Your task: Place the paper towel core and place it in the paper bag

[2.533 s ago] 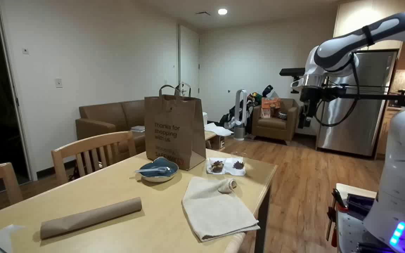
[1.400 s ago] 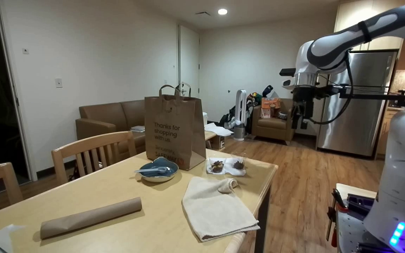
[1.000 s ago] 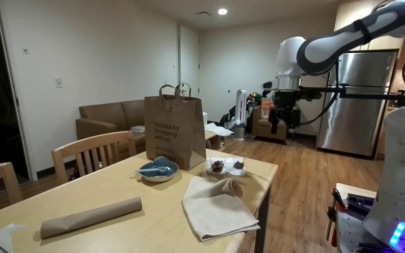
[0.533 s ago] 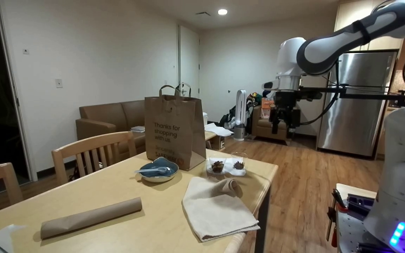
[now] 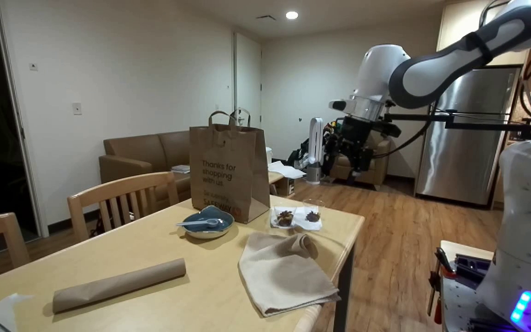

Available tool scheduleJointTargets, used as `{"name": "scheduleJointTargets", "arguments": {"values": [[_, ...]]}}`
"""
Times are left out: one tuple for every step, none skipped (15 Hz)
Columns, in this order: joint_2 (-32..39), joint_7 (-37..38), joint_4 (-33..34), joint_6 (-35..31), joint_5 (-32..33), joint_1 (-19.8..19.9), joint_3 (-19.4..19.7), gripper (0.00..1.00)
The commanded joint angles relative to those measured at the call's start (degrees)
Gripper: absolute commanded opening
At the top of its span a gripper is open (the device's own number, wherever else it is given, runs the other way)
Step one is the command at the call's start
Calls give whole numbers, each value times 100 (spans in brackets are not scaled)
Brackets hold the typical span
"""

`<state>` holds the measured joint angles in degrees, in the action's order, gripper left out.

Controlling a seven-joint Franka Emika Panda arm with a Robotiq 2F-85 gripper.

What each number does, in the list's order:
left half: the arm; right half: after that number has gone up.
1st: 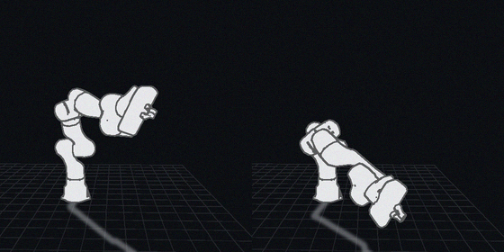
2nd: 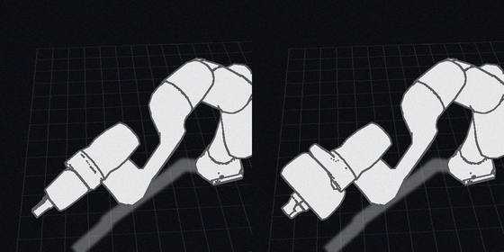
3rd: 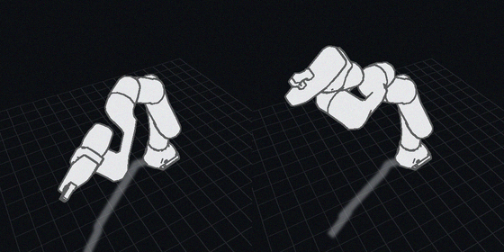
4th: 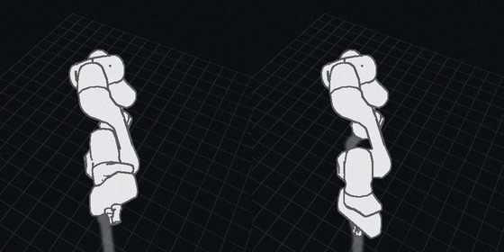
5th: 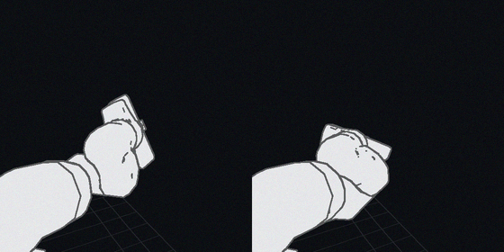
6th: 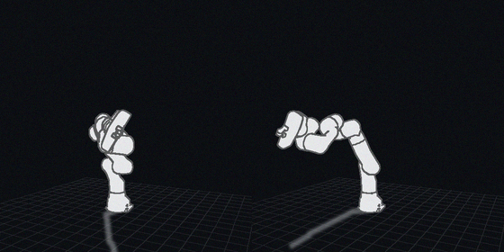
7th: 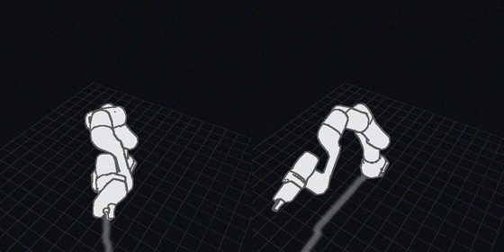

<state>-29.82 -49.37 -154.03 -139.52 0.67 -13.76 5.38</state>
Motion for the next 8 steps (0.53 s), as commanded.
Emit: {"name": "scheduleJointTargets", "arguments": {"values": [[1178,-309,365,-1613,-81,-458,-201,100],[1590,-411,530,-2126,-101,-604,-204,100],[1928,-515,640,-2624,-86,-706,-206,100],[2276,-656,752,-3139,-102,-818,-204,100],[2640,-820,955,-3588,-141,-908,-196,100],[3017,-1030,1185,-4061,-259,-1159,-10,100],[3119,-1222,1241,-4444,-405,-1264,30,100],[2602,-684,849,-3920,-113,-1047,-118,100]]}}
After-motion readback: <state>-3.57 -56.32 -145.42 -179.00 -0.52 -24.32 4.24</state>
